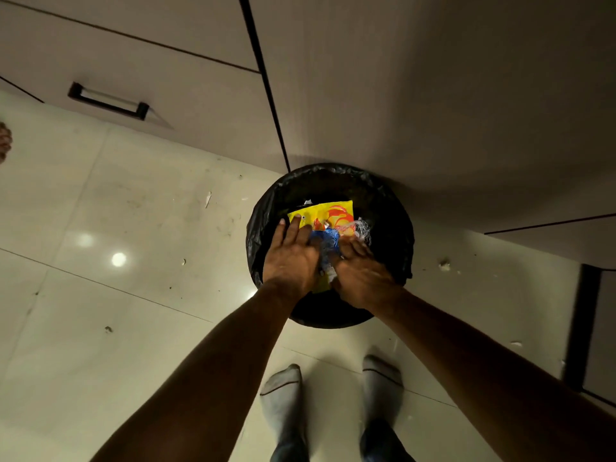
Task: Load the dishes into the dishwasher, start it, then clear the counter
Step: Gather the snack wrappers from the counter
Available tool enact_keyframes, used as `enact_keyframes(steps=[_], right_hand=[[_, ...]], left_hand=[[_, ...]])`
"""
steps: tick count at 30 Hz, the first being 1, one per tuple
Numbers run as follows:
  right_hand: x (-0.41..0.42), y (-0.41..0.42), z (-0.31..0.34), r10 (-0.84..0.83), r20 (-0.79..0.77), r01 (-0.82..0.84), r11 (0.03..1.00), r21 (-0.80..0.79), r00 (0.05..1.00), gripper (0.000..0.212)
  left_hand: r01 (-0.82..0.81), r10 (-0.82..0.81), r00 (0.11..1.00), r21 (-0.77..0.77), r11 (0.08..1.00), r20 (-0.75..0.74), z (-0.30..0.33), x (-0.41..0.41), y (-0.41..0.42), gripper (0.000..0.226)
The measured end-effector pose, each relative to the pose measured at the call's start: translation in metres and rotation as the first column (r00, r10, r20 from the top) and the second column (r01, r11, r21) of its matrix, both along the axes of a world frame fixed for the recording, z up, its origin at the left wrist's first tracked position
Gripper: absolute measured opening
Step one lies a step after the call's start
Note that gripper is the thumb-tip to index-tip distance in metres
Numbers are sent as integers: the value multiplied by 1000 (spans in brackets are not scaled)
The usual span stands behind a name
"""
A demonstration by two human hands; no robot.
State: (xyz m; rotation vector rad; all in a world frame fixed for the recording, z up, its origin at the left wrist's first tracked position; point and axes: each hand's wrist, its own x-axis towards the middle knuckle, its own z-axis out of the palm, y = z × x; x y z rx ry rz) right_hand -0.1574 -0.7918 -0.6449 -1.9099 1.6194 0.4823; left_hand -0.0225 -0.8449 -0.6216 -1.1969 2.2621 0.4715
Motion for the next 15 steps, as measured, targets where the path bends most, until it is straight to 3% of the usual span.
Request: enact_keyframes(steps=[3, 8, 15], right_hand=[[0, -3, -15, -5, -8, 5, 1000, 29, 1000, 53], [-9, -2, 3, -21, -21, 21, 999, -25, 1000, 56], [-25, 7, 101, -181, 35, 184, 978, -95, 983, 64]], left_hand=[[94, -98, 993, 51, 994, 68, -15, -4, 0, 63], [36, -35, 999, 79, 996, -21, -7, -7, 6, 71], [1, -3, 993, -18, 1000, -114, 83, 5, 10, 68]])
